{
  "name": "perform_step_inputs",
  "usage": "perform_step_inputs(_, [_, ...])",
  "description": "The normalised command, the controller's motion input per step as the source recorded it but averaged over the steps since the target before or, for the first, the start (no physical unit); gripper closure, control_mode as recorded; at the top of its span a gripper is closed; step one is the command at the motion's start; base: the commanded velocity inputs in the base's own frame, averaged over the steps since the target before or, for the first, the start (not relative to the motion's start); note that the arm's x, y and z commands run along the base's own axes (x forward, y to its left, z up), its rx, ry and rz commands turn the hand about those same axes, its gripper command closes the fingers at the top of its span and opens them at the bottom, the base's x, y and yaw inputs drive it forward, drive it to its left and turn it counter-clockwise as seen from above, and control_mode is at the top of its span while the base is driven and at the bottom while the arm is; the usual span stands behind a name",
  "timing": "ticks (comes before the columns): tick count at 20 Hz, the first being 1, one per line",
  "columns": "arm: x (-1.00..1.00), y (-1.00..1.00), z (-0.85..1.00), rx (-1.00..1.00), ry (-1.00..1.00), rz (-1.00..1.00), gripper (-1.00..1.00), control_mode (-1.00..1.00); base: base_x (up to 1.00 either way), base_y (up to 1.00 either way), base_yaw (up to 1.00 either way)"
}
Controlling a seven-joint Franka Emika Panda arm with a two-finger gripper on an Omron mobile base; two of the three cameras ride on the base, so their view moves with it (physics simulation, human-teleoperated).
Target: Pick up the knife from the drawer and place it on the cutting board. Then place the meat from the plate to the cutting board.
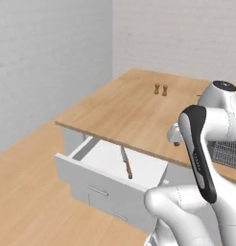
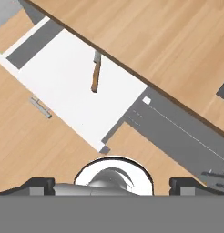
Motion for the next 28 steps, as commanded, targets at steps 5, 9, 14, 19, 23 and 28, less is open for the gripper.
perform_step_inputs(5, [0.00,0.00,0.00,0.00,0.00,0.00,-1.00,1.00,-0.19,-0.23,0.35])
perform_step_inputs(9, [0.00,0.00,0.00,0.00,0.00,0.00,-1.00,1.00,0.00,0.00,0.22])
perform_step_inputs(14, [0.18,0.26,-0.07,-0.01,0.01,0.03,-1.00,-1.00,0.04,0.07,0.11])
perform_step_inputs(19, [0.69,0.68,-0.40,-0.02,0.04,0.09,-1.00,-1.00,0.00,0.00,0.00])
perform_step_inputs(23, [0.66,0.93,-0.71,-0.19,0.00,0.07,-1.00,-1.00,0.00,0.00,0.00])
perform_step_inputs(28, [0.56,0.59,-0.69,-0.04,0.00,0.06,-1.00,-1.00,0.00,0.00,0.00])
